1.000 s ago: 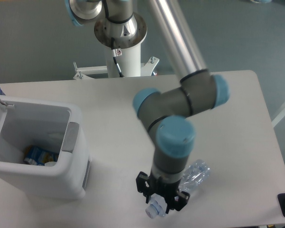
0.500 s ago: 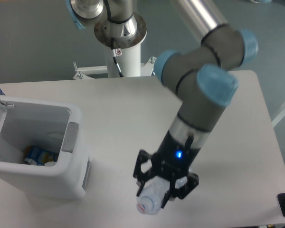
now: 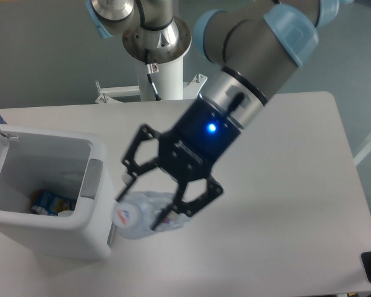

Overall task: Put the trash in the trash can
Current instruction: 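Carry the bottle over the white bin and release it inside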

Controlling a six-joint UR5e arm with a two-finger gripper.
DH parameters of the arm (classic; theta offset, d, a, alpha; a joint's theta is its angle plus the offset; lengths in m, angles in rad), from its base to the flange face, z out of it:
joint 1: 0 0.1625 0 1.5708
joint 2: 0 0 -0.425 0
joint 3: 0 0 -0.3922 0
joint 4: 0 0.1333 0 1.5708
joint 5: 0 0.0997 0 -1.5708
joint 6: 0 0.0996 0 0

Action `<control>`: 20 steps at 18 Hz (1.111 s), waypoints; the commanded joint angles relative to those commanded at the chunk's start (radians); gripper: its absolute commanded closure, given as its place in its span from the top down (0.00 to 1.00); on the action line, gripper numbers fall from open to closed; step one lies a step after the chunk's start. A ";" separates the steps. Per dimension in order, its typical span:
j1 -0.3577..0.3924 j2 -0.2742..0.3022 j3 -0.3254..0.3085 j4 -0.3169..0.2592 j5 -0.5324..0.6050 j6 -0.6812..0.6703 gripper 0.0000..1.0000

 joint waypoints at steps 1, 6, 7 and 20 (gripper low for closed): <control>-0.006 0.011 0.000 0.000 -0.021 -0.009 0.51; -0.031 0.043 -0.015 0.000 -0.108 -0.028 0.51; -0.037 0.048 -0.017 0.000 -0.108 -0.029 0.51; -0.161 0.117 -0.156 0.002 -0.108 -0.028 0.61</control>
